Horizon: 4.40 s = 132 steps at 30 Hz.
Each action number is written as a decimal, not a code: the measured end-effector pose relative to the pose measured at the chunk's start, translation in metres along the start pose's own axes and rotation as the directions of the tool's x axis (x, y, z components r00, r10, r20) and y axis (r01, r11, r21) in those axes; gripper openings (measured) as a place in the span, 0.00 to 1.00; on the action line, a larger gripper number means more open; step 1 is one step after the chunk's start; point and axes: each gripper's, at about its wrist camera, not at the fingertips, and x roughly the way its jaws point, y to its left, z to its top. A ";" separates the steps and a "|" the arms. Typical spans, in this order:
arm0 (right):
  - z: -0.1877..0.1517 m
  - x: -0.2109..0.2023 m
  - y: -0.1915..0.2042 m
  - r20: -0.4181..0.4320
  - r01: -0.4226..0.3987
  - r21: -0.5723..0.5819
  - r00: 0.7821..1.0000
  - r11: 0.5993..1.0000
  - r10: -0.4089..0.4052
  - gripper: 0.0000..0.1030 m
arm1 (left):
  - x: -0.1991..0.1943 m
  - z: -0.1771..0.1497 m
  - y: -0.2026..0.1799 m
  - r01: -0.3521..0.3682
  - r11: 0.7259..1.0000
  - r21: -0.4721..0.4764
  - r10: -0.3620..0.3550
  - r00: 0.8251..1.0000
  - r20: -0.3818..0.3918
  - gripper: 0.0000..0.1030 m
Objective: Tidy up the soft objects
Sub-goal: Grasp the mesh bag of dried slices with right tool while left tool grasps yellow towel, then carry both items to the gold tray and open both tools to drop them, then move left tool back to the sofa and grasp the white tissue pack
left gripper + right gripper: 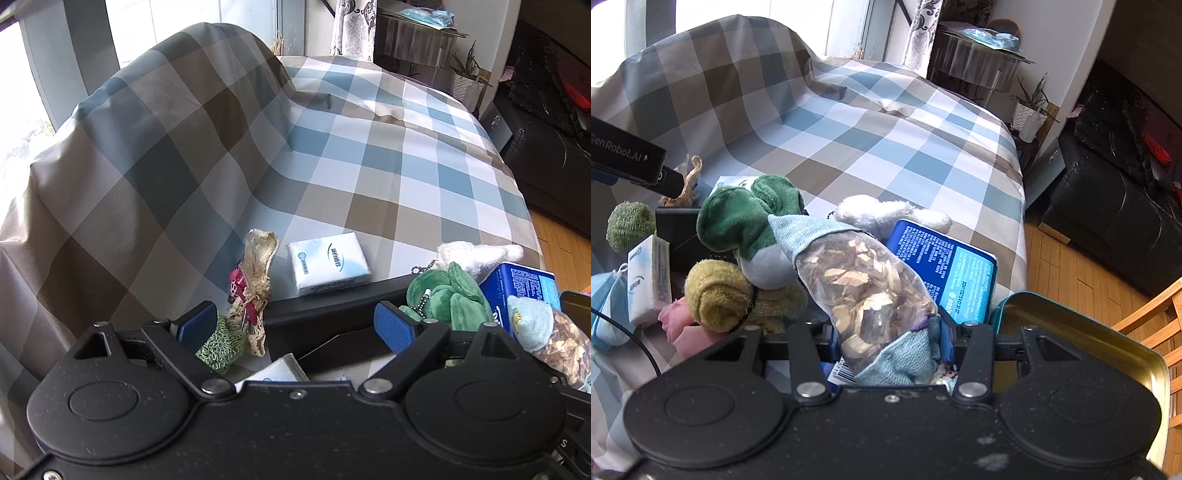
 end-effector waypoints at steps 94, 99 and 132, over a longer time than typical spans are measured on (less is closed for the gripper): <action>-0.100 -0.093 -0.247 -0.231 0.395 0.810 0.895 0.434 -0.383 0.46 | -0.068 -0.046 -0.280 0.349 0.836 0.424 -0.318 0.937 -0.144 0.47; -0.102 -0.093 -0.249 -0.236 0.394 0.812 0.896 0.430 -0.376 0.46 | -0.063 -0.050 -0.291 0.334 0.836 0.435 -0.301 0.942 -0.146 0.48; -0.101 -0.094 -0.247 -0.213 0.381 0.804 0.901 0.456 -0.377 0.59 | -0.058 -0.058 -0.289 0.266 0.850 0.454 -0.252 0.963 -0.092 0.61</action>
